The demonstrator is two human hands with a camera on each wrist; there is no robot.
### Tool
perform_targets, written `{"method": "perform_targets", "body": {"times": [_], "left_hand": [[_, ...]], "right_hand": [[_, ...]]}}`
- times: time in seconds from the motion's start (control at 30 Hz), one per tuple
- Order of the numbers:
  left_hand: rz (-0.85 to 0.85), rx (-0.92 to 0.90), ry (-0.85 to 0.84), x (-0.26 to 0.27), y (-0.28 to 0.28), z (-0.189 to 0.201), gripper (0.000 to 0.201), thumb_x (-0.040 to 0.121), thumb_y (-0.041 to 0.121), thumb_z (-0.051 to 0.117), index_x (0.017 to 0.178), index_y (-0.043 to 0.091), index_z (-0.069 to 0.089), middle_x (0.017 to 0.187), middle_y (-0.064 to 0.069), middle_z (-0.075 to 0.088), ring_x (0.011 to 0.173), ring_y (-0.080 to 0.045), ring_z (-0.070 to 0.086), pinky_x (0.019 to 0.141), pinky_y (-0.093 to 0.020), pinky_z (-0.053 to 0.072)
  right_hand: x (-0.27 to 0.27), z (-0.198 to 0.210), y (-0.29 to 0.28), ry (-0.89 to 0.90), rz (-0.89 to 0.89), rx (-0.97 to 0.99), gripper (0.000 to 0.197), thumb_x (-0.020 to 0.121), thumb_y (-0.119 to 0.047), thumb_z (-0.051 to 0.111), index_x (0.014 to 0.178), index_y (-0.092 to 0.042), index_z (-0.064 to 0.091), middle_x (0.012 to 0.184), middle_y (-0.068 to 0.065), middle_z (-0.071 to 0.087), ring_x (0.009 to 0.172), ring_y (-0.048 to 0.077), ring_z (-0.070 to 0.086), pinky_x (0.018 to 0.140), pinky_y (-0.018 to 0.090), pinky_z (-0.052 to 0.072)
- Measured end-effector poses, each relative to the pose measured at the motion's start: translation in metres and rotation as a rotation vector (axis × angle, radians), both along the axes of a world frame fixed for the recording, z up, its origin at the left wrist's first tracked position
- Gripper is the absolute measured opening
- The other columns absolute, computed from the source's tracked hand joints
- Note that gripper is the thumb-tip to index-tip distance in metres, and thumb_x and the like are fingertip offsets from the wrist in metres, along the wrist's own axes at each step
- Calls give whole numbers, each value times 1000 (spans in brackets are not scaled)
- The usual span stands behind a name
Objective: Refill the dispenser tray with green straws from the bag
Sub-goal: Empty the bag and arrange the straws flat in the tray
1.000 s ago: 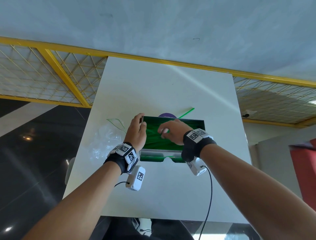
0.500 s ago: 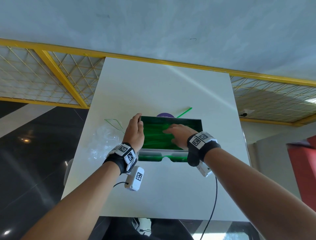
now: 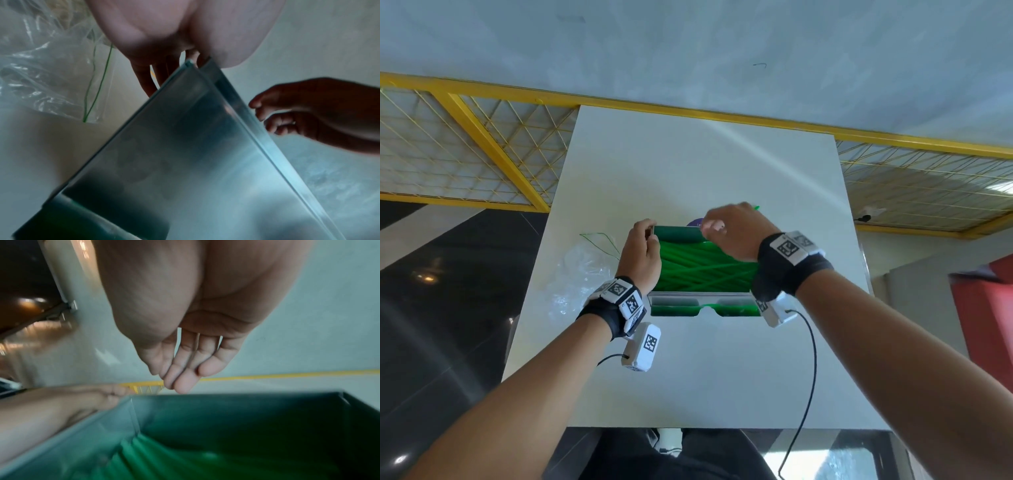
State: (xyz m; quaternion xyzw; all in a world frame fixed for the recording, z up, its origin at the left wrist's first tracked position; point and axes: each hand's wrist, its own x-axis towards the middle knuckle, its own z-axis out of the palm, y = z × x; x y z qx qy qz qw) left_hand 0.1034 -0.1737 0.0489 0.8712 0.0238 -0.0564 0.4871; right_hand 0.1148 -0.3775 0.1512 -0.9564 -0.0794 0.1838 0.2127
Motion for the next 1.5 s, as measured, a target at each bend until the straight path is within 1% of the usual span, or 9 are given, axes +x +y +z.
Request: {"method": "perform_targets", "body": {"times": [0.2,0.3,0.43,0.6,0.73,0.83,1.07,1.17,1.5], "left_hand": [[24,19,-46,4,-9,-5,34,102,9,37,133,4,49,132,-14,56,120,-29,52,95,-26,38],[34,8,-65,6,-9,-5,33,102,9,36,132,4,50,131,-14,55,119,-29,51,98,-31,41],[31,3,-71,2,-6,-9,33,101,12,36,131,7,49,127,-12,56,114,-31,53,96,-40,46],[16,-13,-29,-3,-5,-13,32,101,17,35,130,10,47,124,-12,54,106,-28,53,87,-33,46],[19,-26,-11,-5,-2,-17,32,102,15,36,132,11,46,125,-11,53,103,-24,54,81,-13,41],[34,-57,22,-8,0,-21,37,97,25,33,131,16,46,121,-10,55,99,-26,56,81,-23,42],[42,-81,36,0,-5,-24,37,95,29,33,129,22,46,109,-6,54,82,-15,44,66,-14,35],[49,-103,50,0,-5,-24,36,95,30,33,129,24,45,113,-11,56,76,-9,46,66,-15,35],[57,-84,45,1,-3,-30,38,95,28,32,129,18,46,118,-11,56,91,-21,50,79,-30,40]], "right_hand": [[58,37,-16,-4,20,-70,17,94,-23,53,90,-32,67,91,-7,69,96,22,61,84,33,49],[98,37,-25,18,82,-216,10,93,-29,61,90,-37,66,101,-1,68,99,27,65,85,34,48],[129,5,-30,126,208,-433,12,88,-31,70,99,-35,73,110,2,68,103,26,62,95,45,51],[145,-46,-43,277,308,-552,12,83,-30,76,94,-33,73,104,-2,70,101,25,64,94,47,52],[154,-79,-44,351,406,-612,14,79,-31,77,90,-35,71,102,-3,71,99,27,66,91,48,55],[154,-100,-40,382,501,-638,22,80,-31,80,101,-32,74,95,-7,67,101,26,66,90,46,55],[158,-127,-45,391,648,-706,21,83,-30,81,101,-25,72,94,-2,56,98,28,65,88,45,56],[156,-131,-47,394,643,-701,12,86,-24,78,96,-23,73,101,2,61,95,30,66,86,45,58],[161,-71,-65,232,384,-632,12,86,-18,72,92,-29,73,100,1,65,91,30,66,78,42,57]]}}
